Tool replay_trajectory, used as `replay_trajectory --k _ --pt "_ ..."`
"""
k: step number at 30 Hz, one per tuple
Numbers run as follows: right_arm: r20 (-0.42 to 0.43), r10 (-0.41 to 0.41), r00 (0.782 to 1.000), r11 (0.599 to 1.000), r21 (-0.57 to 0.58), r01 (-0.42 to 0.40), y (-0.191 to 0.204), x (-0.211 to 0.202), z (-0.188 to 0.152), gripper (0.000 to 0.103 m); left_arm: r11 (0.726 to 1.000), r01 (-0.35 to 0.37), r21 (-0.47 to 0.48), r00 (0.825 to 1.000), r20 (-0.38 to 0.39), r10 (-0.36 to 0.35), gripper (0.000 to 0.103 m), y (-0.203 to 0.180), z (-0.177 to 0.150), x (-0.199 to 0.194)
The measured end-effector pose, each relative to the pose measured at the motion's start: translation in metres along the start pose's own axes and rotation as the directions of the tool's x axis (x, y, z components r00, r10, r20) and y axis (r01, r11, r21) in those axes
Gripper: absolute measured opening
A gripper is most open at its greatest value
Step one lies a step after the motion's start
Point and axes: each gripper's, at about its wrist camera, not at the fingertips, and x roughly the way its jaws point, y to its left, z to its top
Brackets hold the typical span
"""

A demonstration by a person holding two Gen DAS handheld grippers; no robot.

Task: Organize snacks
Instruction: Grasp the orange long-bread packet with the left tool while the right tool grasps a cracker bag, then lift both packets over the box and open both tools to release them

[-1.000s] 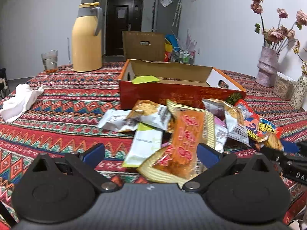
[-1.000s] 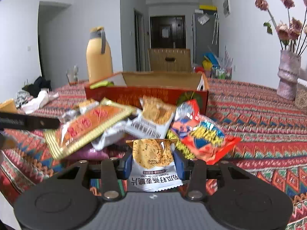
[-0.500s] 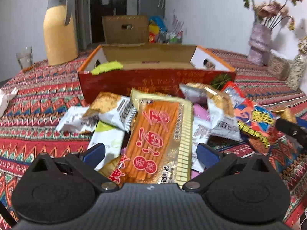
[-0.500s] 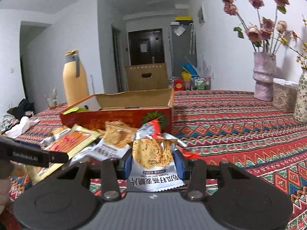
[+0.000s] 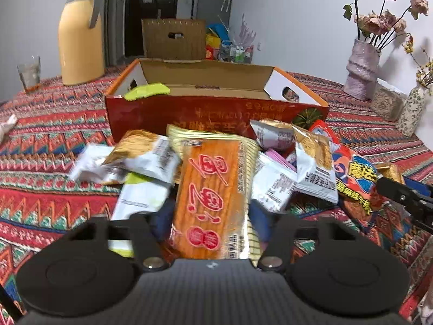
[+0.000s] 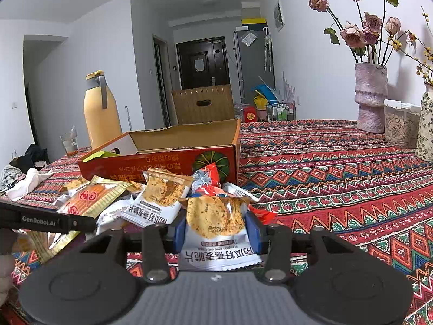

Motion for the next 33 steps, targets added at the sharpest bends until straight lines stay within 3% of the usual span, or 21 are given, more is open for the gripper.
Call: replay_trajectory --k 6,9,33 --pt "0.002 -0.001 1.000 1.000 -0.001 0.001 0.000 -0.002 0.000 0.045 1.000 0.002 -0.011 1.000 0.022 -0.001 0.039 0.004 -0.001 -0.007" --pt "0.003 0.003 1.000 1.000 -0.004 -0.003 0.002 -0.003 0.001 0.045 1.000 0.004 -0.014 0.999 0.037 -0.003 0.036 0.007 0.000 -0.013" --pt "0.064 0.029 0.998 0.999 -0.046 -0.026 0.023 -0.011 0.021 0.045 0.999 -0.016 -0.033 0.980 0.199 0.023 0.036 0.014 0.028 -0.057"
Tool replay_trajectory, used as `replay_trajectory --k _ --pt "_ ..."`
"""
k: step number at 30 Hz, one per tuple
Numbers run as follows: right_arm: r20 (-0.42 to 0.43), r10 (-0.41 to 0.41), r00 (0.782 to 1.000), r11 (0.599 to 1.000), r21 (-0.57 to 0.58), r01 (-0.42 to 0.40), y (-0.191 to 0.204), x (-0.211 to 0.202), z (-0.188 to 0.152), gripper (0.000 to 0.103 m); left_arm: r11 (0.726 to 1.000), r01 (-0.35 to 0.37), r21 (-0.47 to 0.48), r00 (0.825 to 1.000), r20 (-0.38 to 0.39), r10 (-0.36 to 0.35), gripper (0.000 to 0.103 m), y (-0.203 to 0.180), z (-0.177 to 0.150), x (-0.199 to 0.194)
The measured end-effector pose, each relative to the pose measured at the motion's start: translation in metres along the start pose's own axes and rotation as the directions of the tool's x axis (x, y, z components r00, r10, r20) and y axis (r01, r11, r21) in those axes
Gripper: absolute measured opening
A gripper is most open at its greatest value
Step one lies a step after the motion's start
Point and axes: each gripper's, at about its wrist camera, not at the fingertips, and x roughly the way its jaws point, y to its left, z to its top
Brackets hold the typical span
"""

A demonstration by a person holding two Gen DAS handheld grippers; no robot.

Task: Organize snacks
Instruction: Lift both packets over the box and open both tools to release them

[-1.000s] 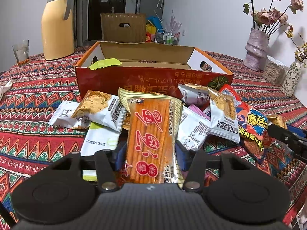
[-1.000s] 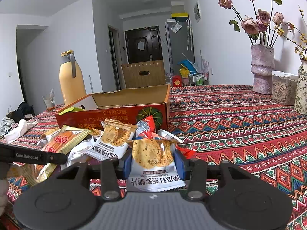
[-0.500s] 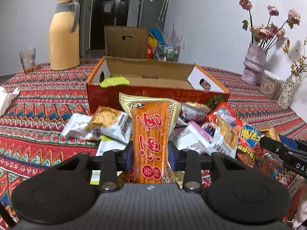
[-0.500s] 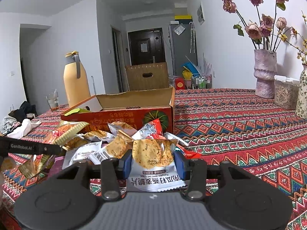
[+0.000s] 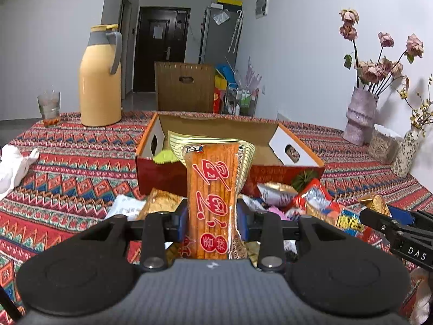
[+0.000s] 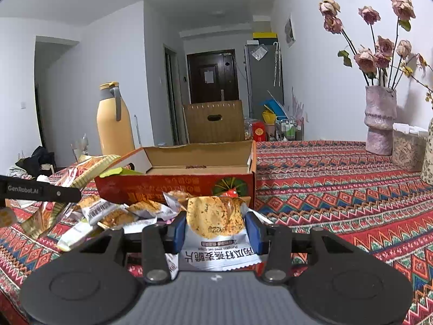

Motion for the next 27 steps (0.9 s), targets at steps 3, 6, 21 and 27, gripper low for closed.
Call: replay_trajectory --k 3,6,21,27 --pt "0.011 0.004 1.000 1.000 -0.007 -0.004 0.002 0.003 0.006 0.045 1.000 -0.008 -0.001 1.000 0.012 0.008 0.036 0.001 0.007 0.002" --pt "0.024 0.007 1.000 1.000 -0.013 -0.007 0.004 0.006 0.013 0.045 1.000 -0.017 0.001 1.000 0.024 0.017 0.036 0.001 0.015 0.005" --pt "0.068 0.039 0.997 0.999 -0.030 -0.037 0.012 0.049 0.058 0.045 0.999 -0.040 0.006 0.997 0.072 0.039 0.036 0.000 0.061 0.035" --pt "0.069 0.044 0.997 0.999 -0.033 -0.042 0.015 0.078 0.080 0.045 0.999 -0.048 -0.005 0.995 0.082 0.049 0.036 0.003 0.081 0.057"
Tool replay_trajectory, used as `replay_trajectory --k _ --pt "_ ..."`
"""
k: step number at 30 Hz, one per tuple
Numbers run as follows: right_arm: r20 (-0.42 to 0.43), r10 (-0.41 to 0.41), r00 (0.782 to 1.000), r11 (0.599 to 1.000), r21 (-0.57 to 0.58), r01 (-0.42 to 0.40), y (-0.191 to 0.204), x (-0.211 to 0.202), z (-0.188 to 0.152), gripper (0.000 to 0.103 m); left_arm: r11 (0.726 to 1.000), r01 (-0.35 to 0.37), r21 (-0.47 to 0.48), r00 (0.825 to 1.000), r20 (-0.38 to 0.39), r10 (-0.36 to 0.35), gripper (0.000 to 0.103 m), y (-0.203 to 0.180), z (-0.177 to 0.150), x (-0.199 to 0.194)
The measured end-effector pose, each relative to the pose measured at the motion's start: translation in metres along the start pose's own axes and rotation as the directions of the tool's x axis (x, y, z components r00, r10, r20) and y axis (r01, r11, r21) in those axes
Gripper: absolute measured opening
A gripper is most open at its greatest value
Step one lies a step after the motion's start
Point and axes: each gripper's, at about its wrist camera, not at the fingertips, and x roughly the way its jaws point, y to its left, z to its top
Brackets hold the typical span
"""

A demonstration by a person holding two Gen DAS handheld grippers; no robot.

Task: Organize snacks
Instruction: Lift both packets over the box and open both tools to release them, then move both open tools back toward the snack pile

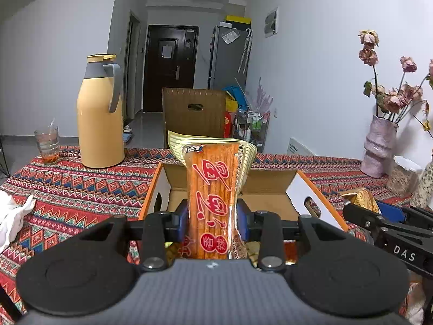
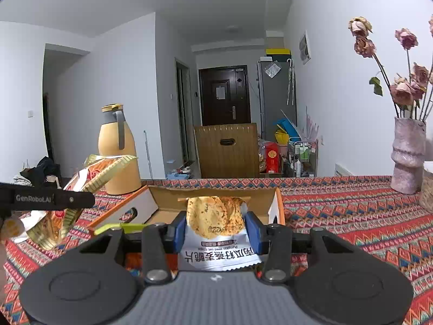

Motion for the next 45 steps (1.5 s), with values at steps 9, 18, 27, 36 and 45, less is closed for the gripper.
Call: replay_trajectory --k 9,18,27,36,45 --pt "-0.028 -0.022 0.999 1.000 -0.003 0.022 -0.003 0.062 0.027 0.045 0.999 -0.024 -0.029 0.999 -0.021 0.024 0.036 0.004 0.019 0.057" --pt "-0.114 -0.054 0.992 0.998 0.018 0.057 -0.008 0.125 0.015 0.045 0.994 -0.079 -0.079 0.993 -0.094 0.072 0.036 0.023 0.010 0.109" --pt "-0.196 -0.061 0.979 0.998 0.018 0.065 -0.006 0.143 -0.003 0.045 0.994 -0.097 -0.048 0.989 -0.117 0.091 0.038 0.020 -0.001 0.114" --pt "-0.183 -0.065 0.981 0.997 0.024 0.071 -0.008 0.132 -0.003 0.082 0.991 -0.128 -0.048 0.991 -0.046 0.126 0.095 0.017 0.000 0.095" --pt "-0.137 -0.060 0.989 0.996 0.052 0.068 -0.011 0.116 0.004 0.103 0.990 -0.123 -0.063 0.992 -0.008 0.123 0.103 0.015 0.002 0.080"
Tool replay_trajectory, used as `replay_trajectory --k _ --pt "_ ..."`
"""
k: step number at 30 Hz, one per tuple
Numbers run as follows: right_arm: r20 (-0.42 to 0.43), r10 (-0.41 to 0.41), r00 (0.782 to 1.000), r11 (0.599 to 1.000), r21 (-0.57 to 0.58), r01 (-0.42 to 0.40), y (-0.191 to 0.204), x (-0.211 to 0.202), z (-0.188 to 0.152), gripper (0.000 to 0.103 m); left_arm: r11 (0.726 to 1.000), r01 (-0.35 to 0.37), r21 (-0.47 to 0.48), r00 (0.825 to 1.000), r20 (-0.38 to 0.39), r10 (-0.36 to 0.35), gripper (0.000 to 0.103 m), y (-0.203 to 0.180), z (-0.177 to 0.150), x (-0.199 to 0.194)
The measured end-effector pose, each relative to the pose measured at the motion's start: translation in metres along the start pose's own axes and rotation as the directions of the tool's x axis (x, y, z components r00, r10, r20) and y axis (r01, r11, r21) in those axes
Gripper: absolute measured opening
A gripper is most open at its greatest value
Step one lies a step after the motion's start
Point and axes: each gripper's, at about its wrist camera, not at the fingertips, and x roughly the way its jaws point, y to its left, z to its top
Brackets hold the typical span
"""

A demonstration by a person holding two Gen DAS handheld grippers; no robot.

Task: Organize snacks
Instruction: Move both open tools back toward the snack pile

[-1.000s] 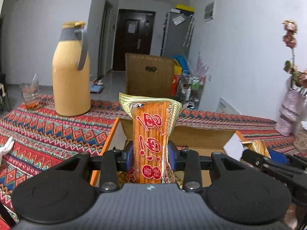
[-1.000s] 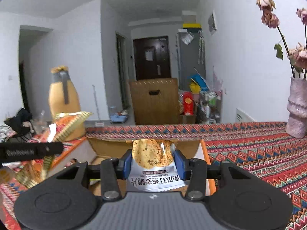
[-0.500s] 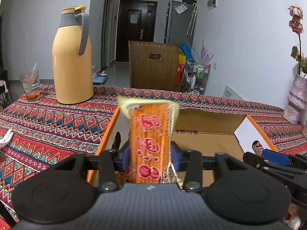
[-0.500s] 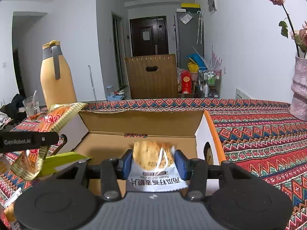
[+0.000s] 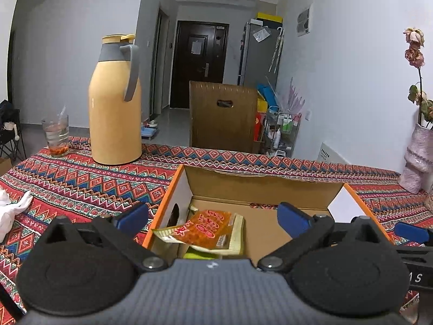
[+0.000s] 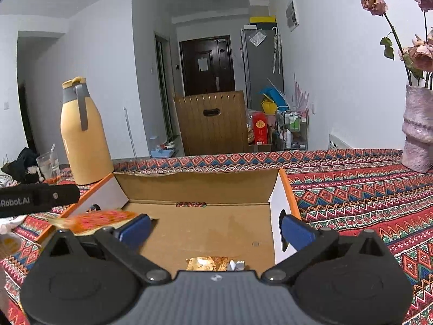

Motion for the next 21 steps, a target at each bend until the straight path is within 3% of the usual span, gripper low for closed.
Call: replay_trajectory --k 12,21 --pt "0.028 0.003 1.000 1.000 -0.006 -0.003 0.003 -0.010 0.004 0.103 1.000 -0.002 -0.001 0.999 0.033 0.002 0.103 -0.002 0.006 -0.017" --pt "0.104 -0.003 0.995 1.000 -0.016 0.005 0.006 -0.044 0.018 0.103 1.000 0.006 0.014 0.998 0.057 -0.007 0.103 -0.001 0.013 -0.052"
